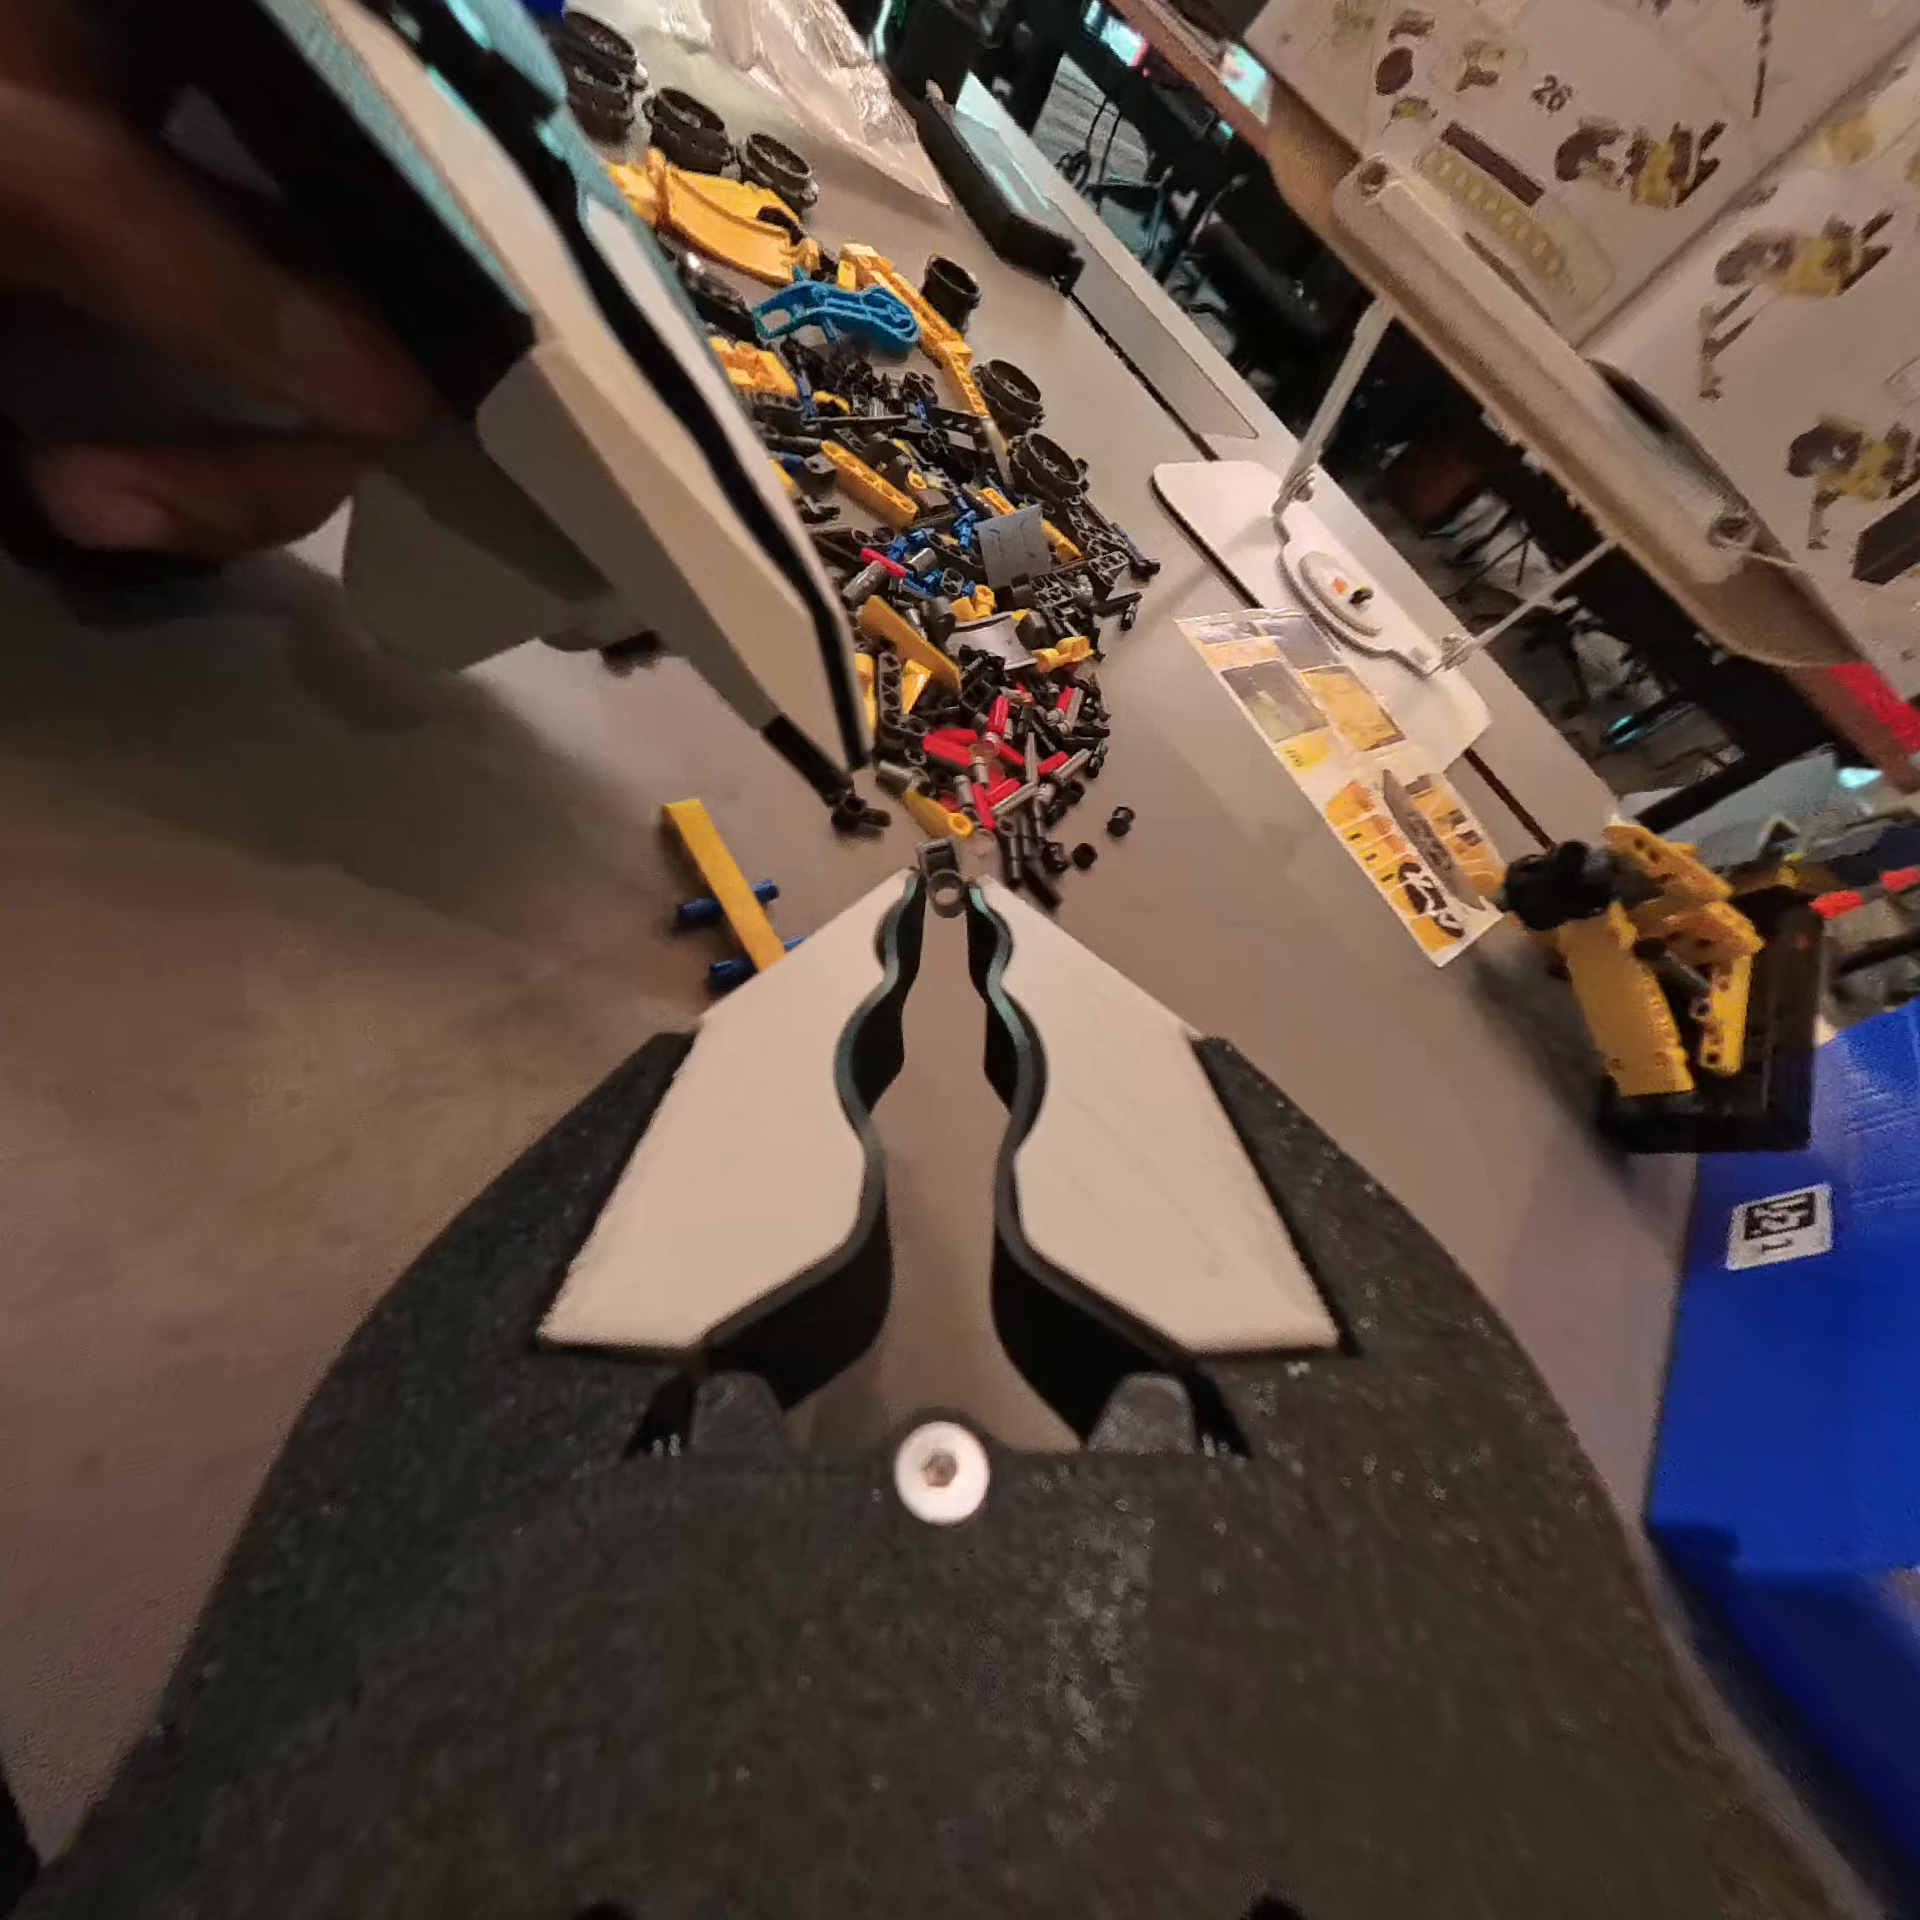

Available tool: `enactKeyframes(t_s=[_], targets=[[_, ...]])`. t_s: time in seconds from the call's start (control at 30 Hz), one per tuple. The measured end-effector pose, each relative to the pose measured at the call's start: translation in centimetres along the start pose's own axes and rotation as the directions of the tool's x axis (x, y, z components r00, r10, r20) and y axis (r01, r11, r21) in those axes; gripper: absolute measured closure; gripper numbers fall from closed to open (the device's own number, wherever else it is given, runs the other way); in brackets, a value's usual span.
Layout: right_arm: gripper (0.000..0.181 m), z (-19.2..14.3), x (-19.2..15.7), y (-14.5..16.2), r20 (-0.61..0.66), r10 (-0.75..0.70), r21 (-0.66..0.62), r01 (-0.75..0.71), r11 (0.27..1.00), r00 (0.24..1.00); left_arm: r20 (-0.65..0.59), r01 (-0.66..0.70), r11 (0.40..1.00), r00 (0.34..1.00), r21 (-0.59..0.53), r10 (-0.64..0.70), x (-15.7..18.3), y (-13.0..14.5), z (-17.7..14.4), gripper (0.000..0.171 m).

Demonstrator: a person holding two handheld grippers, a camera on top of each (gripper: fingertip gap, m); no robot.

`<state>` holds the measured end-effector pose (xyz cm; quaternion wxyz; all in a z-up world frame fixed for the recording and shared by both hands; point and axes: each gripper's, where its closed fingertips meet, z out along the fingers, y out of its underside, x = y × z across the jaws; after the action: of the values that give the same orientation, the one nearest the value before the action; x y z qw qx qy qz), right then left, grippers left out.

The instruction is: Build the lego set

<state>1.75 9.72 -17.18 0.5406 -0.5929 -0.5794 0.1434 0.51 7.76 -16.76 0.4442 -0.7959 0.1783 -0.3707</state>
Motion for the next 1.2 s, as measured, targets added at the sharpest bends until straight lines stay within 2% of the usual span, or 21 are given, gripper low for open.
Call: enactKeyframes(t_s=[0.1, 0.23, 0.33, 0.37, 0.53, 0.7, 1.0, 1.2], targets=[[0.174, 0.3, -0.6, -0.4, -0.038, -0.082, 0.006, 0.082, 0.997, 0.996, 0.06, -0.013, 1.0, 0.998, 0.01, 0.012, -0.6, -0.1, -0.5, 0.152], [0.174, 0.6, -1.6, -1.7, -0.009, -0.096, 0.056, 0.096, 0.994, 0.995, -0.005, 0.041, 0.999, 0.999, 0.013, -0.041, 0.0, 0.0, -0.7, 0.153], [0.174, 0.7, -1.8, -1.9, -0.005, -0.1, 0.068, 0.1, 0.993, 0.995, -0.02, 0.06, 0.997, 0.998, 0.046, -0.059, 0.1, -0.2, -1.0, 0.17], [0.174, 0.7, -2.0, -2.1, 0.004, -0.096, 0.081, 0.095, 0.992, 0.995, -0.018, 0.061, 0.997, 0.998, 0.055, -0.06, 0.0, -0.3, -1.1, 0.171], [0.174, 0.4, -2.0, -2.6, -0.015, -0.087, 0.111, 0.088, 0.99, 0.996, -0.034, 0.084, 0.995, 0.996, 0.059, -0.082, 0.1, -0.3, -1.2, 0.156], [0.174, 0.0, -2.2, -3.1, -0.009, -0.074, 0.146, 0.075, 0.987, 0.997, -0.05, 0.048, 0.996, 0.998, 0.068, -0.045, 0.7, -0.4, -1.3, 0.166], [0.173, -0.3, -2.2, -3.5, -0.007, -0.051, 0.174, 0.051, 0.983, 0.999, -0.022, -0.009, 0.995, 1.0, 0.102, 0.011, 1.0, -0.7, -1.6, 0.169], [0.157, -0.6, -1.9, -3.9, -0.01, -0.013, 0.204, 0.014, 0.979, 1.0, -0.035, -0.011, 0.989, 0.999, 0.15, 0.016, 1.1, -1.3, -2.0, 0.169]])
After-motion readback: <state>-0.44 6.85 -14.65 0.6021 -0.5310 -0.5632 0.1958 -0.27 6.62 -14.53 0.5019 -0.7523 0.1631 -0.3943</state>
